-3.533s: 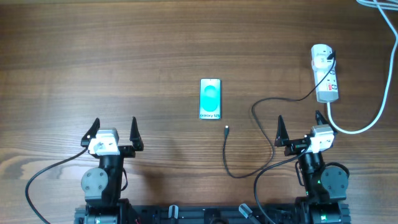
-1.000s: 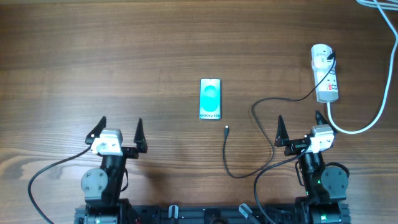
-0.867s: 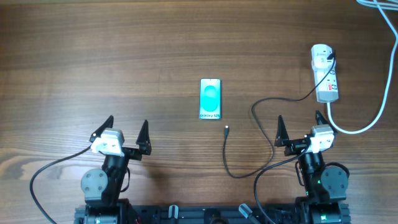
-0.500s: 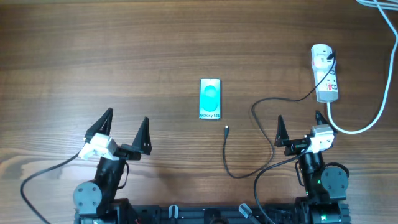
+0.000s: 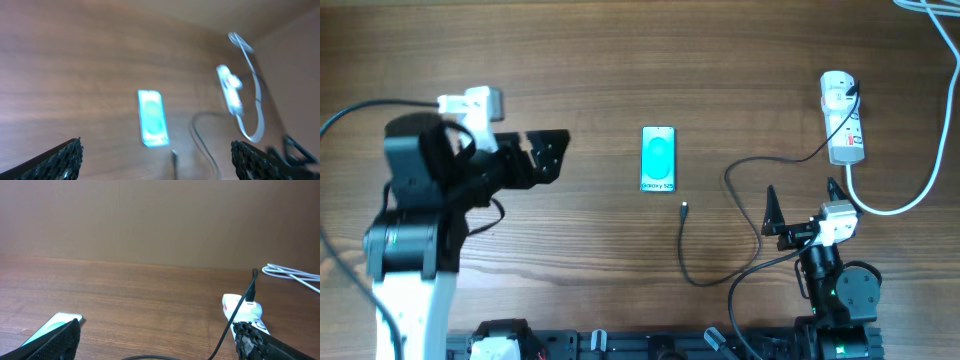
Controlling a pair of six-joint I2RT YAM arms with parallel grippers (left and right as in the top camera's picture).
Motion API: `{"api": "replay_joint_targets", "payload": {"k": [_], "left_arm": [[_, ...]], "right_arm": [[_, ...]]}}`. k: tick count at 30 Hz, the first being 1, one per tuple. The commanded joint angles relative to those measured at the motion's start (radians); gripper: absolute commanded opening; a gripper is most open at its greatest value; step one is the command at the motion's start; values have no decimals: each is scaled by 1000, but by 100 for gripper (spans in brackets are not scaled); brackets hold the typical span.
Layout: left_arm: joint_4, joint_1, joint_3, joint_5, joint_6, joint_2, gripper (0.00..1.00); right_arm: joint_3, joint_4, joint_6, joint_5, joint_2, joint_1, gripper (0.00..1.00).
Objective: Plug charger to phone and switch on socket
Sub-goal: 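Move the left gripper over the blue phone and lower onto it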
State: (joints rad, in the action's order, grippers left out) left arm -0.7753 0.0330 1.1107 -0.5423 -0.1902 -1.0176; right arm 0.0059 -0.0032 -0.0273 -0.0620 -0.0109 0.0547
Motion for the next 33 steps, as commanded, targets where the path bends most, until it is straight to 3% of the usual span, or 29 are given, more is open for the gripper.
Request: {"api": "replay_joint_targets", "payload": {"k": [1, 3, 7, 13, 18, 23, 33], "left_arm": [[-32, -37, 22, -97, -32, -122, 100], [-99, -126, 37, 111, -110, -178, 99], [-266, -241, 169, 275, -140, -288, 100], [-597, -361, 568, 362, -166, -570, 100], [-709, -472, 747, 419, -200, -779, 99], [-695, -541, 752, 516, -275, -906, 100], [-417, -560, 752, 432, -323, -979, 100]], "right_arm": [[-1, 3, 8, 10, 6, 5, 100], [-1, 3, 8, 10, 6, 5, 100], [-1, 3, 8, 10, 6, 5, 100], [-1, 3, 8, 10, 6, 5, 100], [-1, 3, 8, 10, 6, 5, 100], [-1, 3, 8, 10, 6, 5, 100], [-1, 3, 8, 10, 6, 5, 100]]}}
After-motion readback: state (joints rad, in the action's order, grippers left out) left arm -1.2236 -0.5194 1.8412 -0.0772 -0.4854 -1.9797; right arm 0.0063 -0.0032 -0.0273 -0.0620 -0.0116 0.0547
